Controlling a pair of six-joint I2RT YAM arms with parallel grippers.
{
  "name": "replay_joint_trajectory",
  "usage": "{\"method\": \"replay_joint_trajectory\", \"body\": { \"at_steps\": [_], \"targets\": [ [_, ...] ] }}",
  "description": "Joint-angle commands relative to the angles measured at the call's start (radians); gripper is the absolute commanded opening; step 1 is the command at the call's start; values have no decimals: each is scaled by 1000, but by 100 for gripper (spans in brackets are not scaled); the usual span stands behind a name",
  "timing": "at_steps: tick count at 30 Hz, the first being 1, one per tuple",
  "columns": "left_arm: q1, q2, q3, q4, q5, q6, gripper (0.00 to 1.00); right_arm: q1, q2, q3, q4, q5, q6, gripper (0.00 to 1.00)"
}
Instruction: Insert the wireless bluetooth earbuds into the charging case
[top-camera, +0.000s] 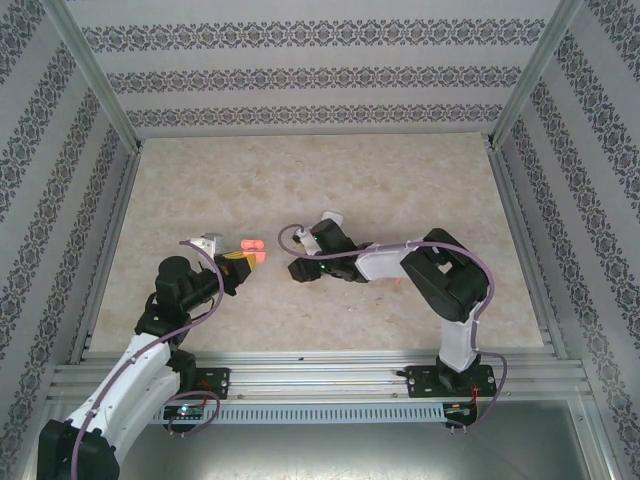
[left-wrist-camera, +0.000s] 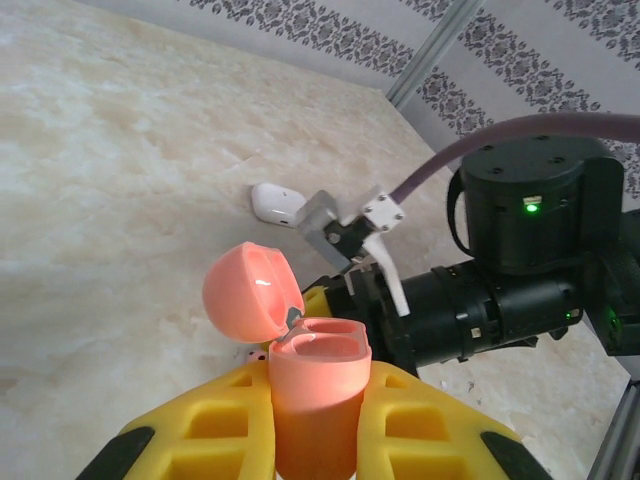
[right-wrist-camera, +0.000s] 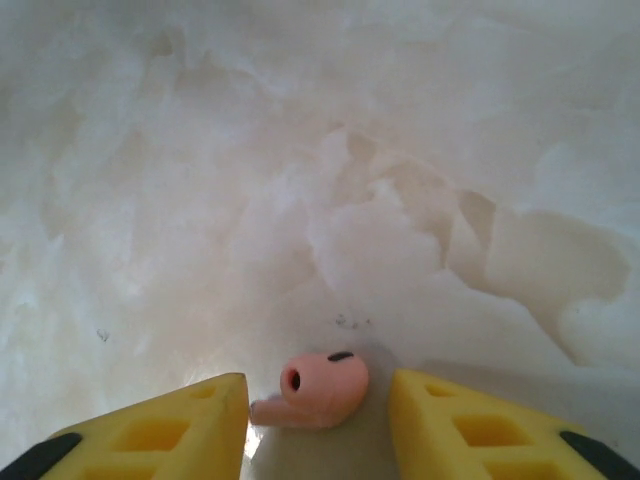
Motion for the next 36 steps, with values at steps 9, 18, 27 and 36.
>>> {"method": "replay_joint_trajectory", "body": {
  "at_steps": [9, 18, 27, 36],
  "targets": [
    [-13, -6, 59, -53, -55, -24, 0, -129, -146, -232, -52, -3, 37, 51],
    [-14, 30, 103, -149, -122, 32, 0, -85, -274, 45, -622, 144, 399, 50],
    [-16, 39, 110, -188, -170, 149, 0, 25, -104, 332, -838, 133, 558, 53],
    [-16, 13, 27, 72, 92, 287, 0, 82, 94, 588, -998, 150, 568, 52]
  ]
}}
